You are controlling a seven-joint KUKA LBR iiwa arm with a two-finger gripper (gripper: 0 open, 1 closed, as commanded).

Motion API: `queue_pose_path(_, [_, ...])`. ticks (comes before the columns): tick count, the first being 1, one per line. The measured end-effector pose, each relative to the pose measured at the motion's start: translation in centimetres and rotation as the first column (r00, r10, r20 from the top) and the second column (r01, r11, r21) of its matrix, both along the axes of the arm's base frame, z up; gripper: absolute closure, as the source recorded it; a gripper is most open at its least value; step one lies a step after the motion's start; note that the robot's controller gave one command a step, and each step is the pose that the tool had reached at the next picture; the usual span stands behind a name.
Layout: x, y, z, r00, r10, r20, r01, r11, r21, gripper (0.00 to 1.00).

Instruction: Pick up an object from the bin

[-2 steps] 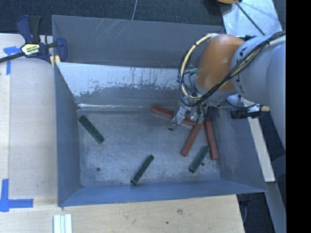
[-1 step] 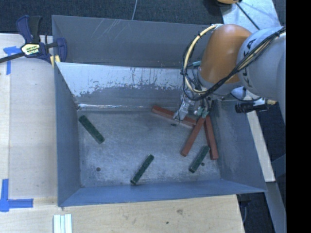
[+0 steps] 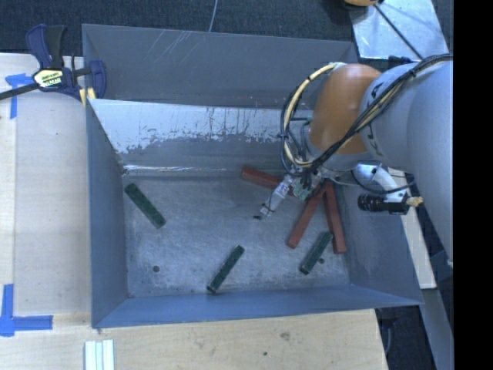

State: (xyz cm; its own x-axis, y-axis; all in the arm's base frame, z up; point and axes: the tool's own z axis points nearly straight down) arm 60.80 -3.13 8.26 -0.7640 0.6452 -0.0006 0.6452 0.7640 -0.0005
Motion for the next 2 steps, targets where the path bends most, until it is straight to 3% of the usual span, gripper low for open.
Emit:
queue_pose_path(1, [0.05,0.03,0.09,1.000,0.002,0.001,-0.002,1.000,0.000,1.00])
queue_pose_path(2, [0.07,0.00,0.09,1.000,0.002,0.001,-0.002,1.000,0.000,1.00])
